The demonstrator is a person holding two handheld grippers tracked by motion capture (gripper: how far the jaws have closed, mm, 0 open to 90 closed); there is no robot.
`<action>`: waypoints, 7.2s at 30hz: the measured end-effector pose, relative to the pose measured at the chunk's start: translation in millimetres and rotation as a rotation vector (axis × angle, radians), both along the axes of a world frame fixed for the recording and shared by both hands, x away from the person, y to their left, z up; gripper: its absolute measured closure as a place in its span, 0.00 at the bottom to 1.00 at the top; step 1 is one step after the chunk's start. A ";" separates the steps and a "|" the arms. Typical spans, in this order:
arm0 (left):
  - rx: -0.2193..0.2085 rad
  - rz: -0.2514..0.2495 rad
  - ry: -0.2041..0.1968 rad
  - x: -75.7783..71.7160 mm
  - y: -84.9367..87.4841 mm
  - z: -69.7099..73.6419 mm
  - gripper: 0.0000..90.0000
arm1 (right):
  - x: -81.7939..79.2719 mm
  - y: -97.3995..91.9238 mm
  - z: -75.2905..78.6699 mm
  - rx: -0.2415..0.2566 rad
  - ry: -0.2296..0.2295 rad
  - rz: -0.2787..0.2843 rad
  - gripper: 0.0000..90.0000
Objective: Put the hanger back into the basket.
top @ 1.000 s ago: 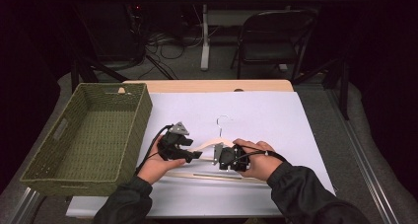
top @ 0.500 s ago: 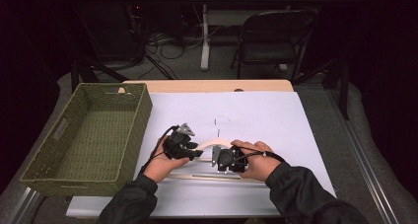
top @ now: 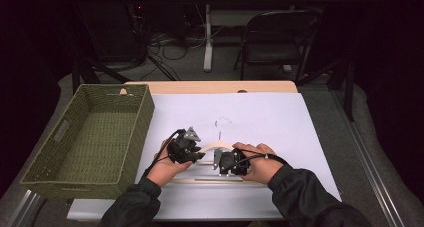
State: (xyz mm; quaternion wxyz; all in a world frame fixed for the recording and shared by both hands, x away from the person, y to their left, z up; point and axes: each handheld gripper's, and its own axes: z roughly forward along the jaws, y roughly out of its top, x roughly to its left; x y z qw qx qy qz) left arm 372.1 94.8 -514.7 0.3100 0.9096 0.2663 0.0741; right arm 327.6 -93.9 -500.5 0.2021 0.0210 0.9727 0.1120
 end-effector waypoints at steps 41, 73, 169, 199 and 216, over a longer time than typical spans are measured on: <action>0.039 -0.101 -0.100 -18.0 3.8 4.6 0.88 | 42.7 -41.5 26.5 0.376 0.225 -0.330 0.73; -0.030 -0.096 -0.035 -28.7 19.6 20.2 0.66 | 21.3 -25.2 25.3 0.314 0.072 -0.213 0.85; -0.124 0.106 -0.023 -76.9 138.7 141.4 0.97 | -17.6 -132.5 64.4 0.581 -0.030 -0.326 0.49; -0.109 0.295 -0.056 -7.8 334.0 128.6 0.97 | -2.1 -131.3 39.0 0.539 0.014 -0.381 0.49; -0.160 0.373 -0.023 -15.5 360.4 96.0 0.97 | -1.0 -126.0 29.9 0.527 0.036 -0.377 0.50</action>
